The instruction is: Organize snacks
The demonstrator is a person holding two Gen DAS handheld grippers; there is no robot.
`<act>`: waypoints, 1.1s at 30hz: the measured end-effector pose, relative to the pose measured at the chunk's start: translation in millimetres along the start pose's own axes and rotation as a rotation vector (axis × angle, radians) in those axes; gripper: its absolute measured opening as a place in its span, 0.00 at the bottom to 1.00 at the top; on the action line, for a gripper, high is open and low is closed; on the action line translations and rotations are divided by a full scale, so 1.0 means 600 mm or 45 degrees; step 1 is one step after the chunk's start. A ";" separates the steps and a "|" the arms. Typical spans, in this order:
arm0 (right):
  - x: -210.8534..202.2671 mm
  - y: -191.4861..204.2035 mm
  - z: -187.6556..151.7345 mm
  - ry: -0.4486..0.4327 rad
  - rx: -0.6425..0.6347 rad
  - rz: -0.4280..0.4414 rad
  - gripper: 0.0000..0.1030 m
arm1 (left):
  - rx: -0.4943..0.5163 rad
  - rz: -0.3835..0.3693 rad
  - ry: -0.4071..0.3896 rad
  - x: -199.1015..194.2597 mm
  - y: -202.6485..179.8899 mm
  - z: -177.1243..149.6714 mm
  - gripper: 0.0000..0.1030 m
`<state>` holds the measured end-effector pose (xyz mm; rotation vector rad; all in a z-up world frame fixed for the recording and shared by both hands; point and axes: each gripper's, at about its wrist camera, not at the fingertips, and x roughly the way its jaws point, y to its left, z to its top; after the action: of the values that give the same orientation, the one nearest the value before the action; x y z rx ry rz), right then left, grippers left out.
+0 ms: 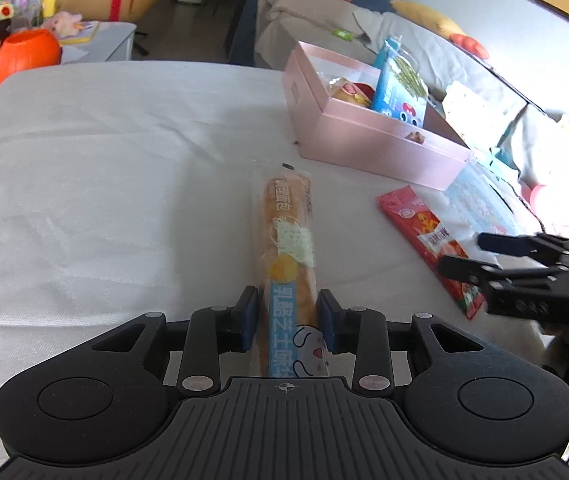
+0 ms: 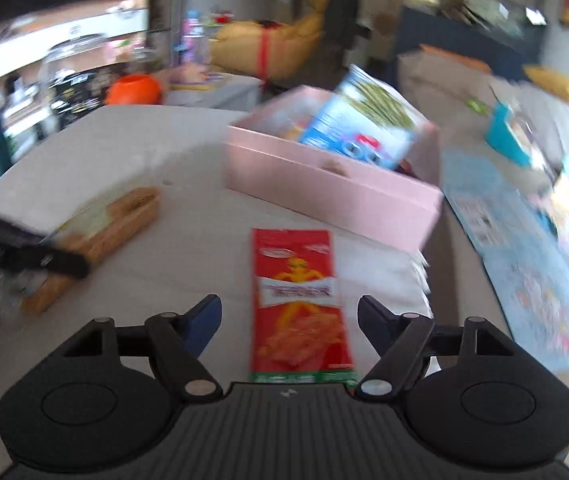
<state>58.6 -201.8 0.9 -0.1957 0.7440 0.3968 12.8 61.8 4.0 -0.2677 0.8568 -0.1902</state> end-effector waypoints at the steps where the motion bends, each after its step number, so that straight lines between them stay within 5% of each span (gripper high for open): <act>1: 0.013 -0.006 0.004 0.015 0.035 0.018 0.73 | -0.003 -0.002 0.002 0.000 0.000 0.000 0.36; 6: 0.061 0.008 0.012 0.026 0.126 0.017 0.74 | 0.001 0.005 0.006 0.000 -0.002 0.000 0.37; 9: 0.062 0.034 0.016 0.030 0.054 0.018 0.56 | -0.007 0.006 0.005 0.004 0.001 0.006 0.37; 12: 0.048 0.051 0.017 0.054 -0.013 0.074 0.49 | -0.013 0.012 -0.013 0.017 0.001 0.018 0.37; 15: 0.032 0.050 0.015 0.071 0.000 0.154 0.47 | 0.035 0.020 -0.010 0.031 -0.008 0.032 0.37; 20: 0.008 0.040 0.015 0.042 0.022 0.127 0.46 | 0.141 0.004 0.021 0.040 -0.017 0.041 0.37; 24: -0.014 0.027 0.018 -0.044 0.045 0.114 0.46 | 0.041 -0.025 0.028 0.024 -0.005 0.036 0.33; 28: -0.039 0.004 0.012 -0.121 0.081 0.129 0.46 | 0.061 -0.015 -0.055 -0.017 -0.028 0.056 0.33; 33: -0.063 -0.032 0.011 -0.206 0.158 0.139 0.46 | 0.190 -0.094 -0.239 -0.074 -0.103 0.166 0.33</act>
<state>45.6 -227.9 32.1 -0.0059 0.6188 0.4629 57.2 30.5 117.4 -0.1745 0.6438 -0.2920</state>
